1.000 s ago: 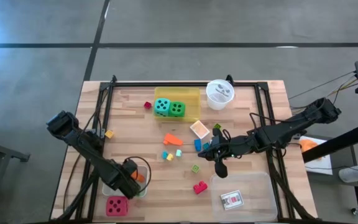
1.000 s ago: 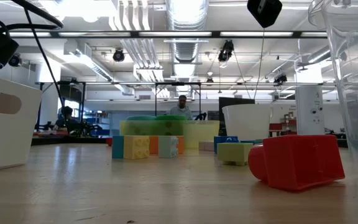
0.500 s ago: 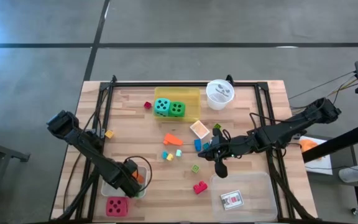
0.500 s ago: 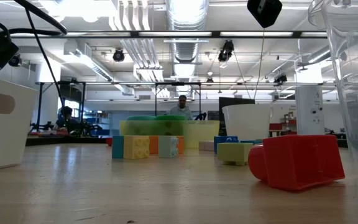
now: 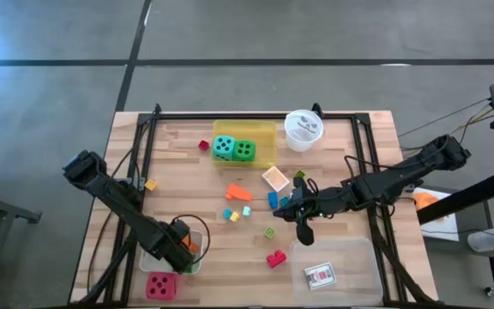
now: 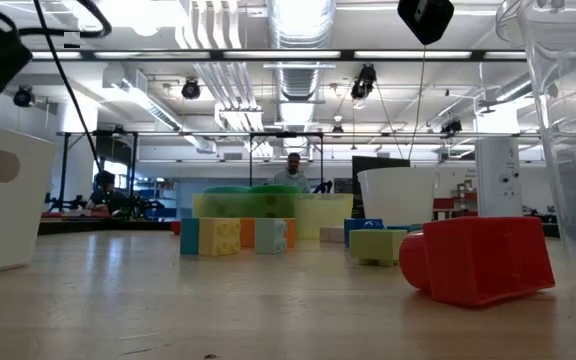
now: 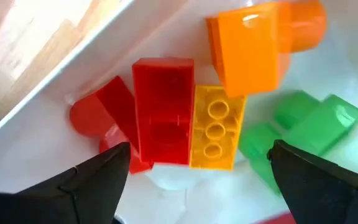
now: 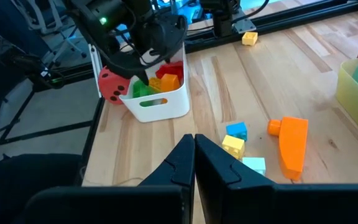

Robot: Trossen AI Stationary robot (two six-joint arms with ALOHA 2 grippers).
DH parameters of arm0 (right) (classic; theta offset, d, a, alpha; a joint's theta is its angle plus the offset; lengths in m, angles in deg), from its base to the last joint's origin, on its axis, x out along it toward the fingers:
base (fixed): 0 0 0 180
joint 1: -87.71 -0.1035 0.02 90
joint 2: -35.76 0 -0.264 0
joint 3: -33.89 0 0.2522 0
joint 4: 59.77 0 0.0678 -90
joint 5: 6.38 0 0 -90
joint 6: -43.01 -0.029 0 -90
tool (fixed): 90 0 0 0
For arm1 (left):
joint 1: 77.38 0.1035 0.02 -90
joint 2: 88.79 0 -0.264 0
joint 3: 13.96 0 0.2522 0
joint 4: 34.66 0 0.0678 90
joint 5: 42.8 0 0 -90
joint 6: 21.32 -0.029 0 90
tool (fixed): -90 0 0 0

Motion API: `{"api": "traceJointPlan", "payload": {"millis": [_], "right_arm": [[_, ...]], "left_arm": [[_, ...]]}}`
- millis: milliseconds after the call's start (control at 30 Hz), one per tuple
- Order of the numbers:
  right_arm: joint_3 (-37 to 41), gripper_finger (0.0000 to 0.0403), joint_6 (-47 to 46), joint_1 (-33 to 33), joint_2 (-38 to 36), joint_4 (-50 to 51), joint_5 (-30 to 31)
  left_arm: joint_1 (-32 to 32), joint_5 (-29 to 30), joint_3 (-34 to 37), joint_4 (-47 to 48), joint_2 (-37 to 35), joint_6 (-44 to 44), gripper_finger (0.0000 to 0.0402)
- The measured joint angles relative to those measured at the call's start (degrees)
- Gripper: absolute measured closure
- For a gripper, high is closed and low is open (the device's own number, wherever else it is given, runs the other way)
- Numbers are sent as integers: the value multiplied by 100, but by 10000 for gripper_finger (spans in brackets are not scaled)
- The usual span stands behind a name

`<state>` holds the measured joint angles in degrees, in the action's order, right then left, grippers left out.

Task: Pick & Place Toys
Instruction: Put the top yellow game piece into the white bin

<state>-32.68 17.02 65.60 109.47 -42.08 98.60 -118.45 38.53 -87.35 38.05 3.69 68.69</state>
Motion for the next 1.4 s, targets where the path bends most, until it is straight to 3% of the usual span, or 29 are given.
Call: {"api": "traceJointPlan", "payload": {"millis": [367, 667, 867, 1033, 1200, 1400], "right_arm": [[0, 394, -31, 0, 0, -1, 0], [0, 394, -40, 0, 0, -3, 0], [0, 394, 38, 2, 0, -7, 0], [0, 394, 124, 2, 0, -5, 0], [0, 394, 353, 0, 0, -3, 2], [0, 394, 373, 7, -2, -12, 2]], "left_arm": [[229, 38, -835, 1749, -20, 44, 27], [1191, 755, -1017, 2855, -20, -563, 27], [2270, 1353, -750, 2900, -20, -2074, 27], [3046, 1662, -197, 2839, -209, -2462, 27], [3731, 1471, 394, 2833, -540, -3272, 27], [4367, 1254, 702, 2997, -455, -4142, 27]]}}
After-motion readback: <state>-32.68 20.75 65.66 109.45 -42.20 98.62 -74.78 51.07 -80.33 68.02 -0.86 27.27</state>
